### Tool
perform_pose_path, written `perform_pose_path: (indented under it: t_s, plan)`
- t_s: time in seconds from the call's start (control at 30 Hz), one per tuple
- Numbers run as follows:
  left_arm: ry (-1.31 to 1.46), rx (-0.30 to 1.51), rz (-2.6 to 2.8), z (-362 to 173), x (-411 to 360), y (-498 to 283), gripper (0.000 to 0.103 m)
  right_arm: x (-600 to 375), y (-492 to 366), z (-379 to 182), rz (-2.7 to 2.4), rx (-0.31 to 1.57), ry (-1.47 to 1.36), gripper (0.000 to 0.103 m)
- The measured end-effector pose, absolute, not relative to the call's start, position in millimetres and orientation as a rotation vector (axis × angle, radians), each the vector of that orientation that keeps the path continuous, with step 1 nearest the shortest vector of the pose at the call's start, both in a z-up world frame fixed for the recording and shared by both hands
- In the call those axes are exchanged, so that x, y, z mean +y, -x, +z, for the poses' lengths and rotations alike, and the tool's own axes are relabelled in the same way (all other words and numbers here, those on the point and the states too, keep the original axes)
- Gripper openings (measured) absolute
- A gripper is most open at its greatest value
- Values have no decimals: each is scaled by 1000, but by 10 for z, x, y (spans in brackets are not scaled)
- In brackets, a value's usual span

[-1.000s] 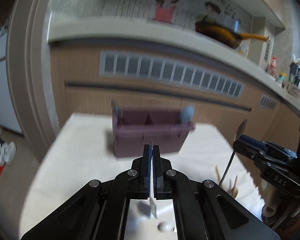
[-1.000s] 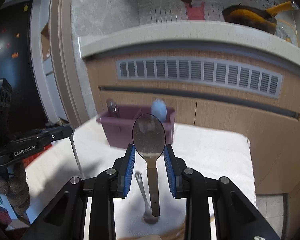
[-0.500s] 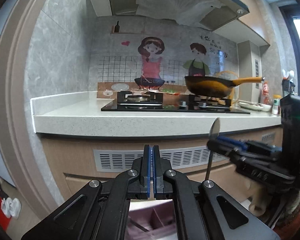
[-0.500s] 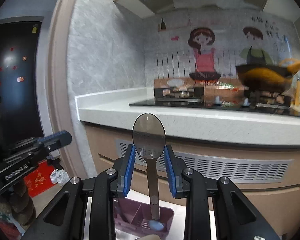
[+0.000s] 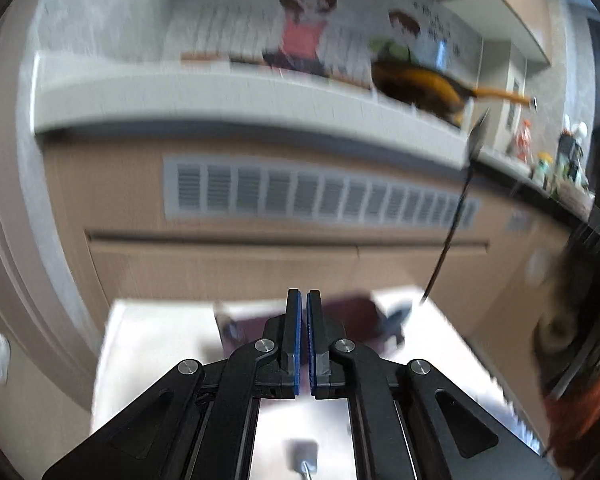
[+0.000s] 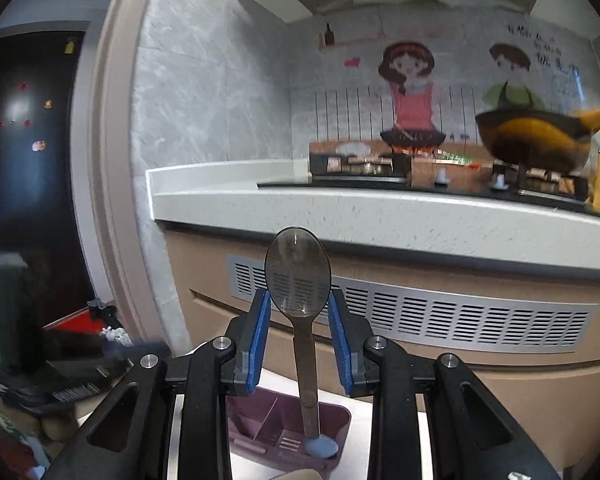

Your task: Organize utensils

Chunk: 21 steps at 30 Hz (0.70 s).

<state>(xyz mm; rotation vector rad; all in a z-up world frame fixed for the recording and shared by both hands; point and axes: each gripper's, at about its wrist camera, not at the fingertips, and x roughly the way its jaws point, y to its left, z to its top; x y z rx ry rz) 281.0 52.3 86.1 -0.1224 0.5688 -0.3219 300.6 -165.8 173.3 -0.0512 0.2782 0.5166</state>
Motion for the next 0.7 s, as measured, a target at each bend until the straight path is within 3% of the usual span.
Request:
perform_pose_path:
  t_s: [0.2,0.33,0.47,0.7]
  plan:
    - [73,806,-361,171,312,-2609,9,-1881,-2556,1702,506,262,91,27]
    - [95,969,-302,-336,209,-2451,23,-2017,-2332,1581,488,261,95,27]
    - [82,1073,-250,-710,-7,-2372,24,-2125,-2194,1474,481,266,86,27]
    - [37,1080,-309,-692,-301,-2329,31,-2232,-2113,1305,465,299,85,27]
